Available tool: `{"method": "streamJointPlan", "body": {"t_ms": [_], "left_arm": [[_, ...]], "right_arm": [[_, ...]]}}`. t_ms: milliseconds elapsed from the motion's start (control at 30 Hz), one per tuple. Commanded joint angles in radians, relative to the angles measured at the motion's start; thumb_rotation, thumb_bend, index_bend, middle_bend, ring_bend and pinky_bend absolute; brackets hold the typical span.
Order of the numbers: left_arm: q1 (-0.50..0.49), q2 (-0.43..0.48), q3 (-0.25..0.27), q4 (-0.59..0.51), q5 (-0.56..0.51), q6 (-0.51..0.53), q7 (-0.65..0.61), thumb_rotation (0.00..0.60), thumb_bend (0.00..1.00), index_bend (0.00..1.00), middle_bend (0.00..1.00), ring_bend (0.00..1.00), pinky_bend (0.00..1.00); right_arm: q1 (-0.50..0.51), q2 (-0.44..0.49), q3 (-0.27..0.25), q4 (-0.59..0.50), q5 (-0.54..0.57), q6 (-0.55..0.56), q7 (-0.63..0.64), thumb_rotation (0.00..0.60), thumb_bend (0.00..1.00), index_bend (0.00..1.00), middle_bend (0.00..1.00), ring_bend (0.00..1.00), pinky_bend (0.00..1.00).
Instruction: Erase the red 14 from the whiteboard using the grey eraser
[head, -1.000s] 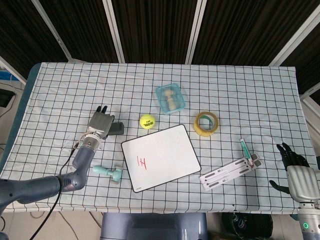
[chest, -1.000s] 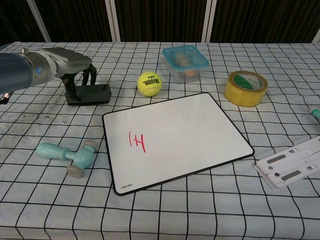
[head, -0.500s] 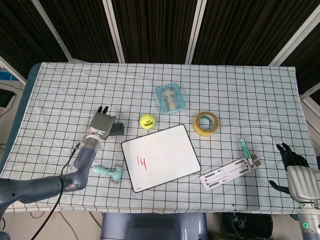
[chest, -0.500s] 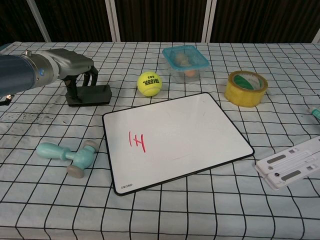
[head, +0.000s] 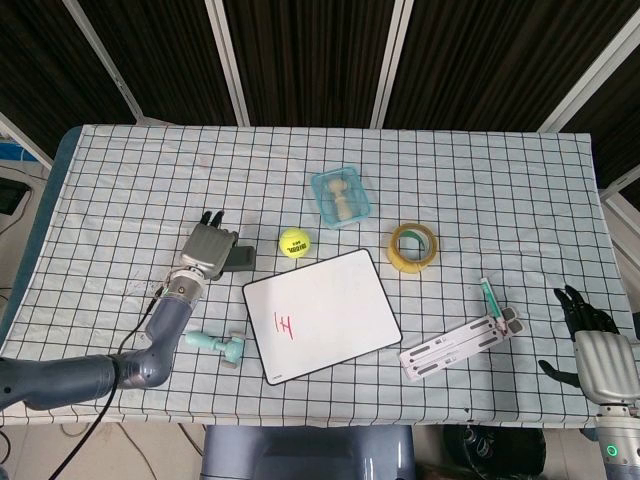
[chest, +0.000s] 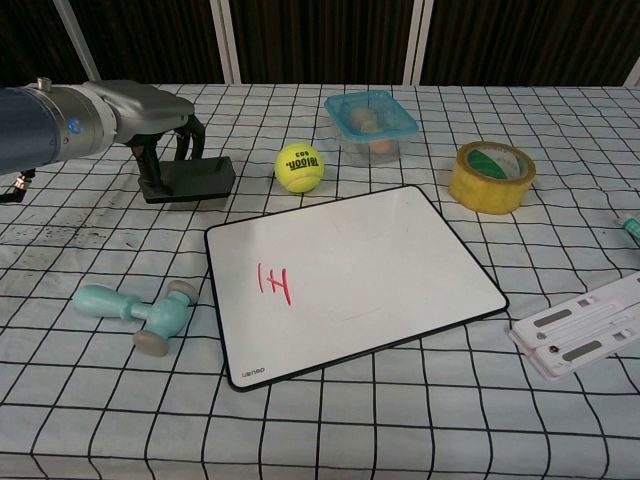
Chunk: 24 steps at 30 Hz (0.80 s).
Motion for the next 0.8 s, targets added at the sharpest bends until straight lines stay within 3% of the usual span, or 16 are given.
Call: {"method": "streamJointPlan", "body": {"t_ms": [33,333,800], "left_arm": [[0.010,0.063,-0.010,-0.123,0.036,0.046,-0.013,0.600,0.31,0.41,0.45,0.01,0.08],[0.006,0.078,0.019,-0.301,0.130,0.148,0.053,0.600,0.31,0.41,0.45,0.01,0.07],[-0.013,-0.079,0.051,-0.208,0.241,0.144,0.058,0.600,0.31,0.41,0.46,0.01,0.07]], "right_arm": [[-0.001,0.000,-0.001,-0.001,-0.002,0.001,-0.002,0.600,0.06,0.05,0.07,0.19,0.21],[-0.003,-0.001,-0.002,-0.005,-0.005,0.007,-0.004,0.600,0.06,0.05,0.07,0.19,0.21],[-0.006,-0.001,-0.001,-0.004,-0.002,0.012,-0.001,0.600,0.06,0.05,0.07,0.19,0.21]]}}
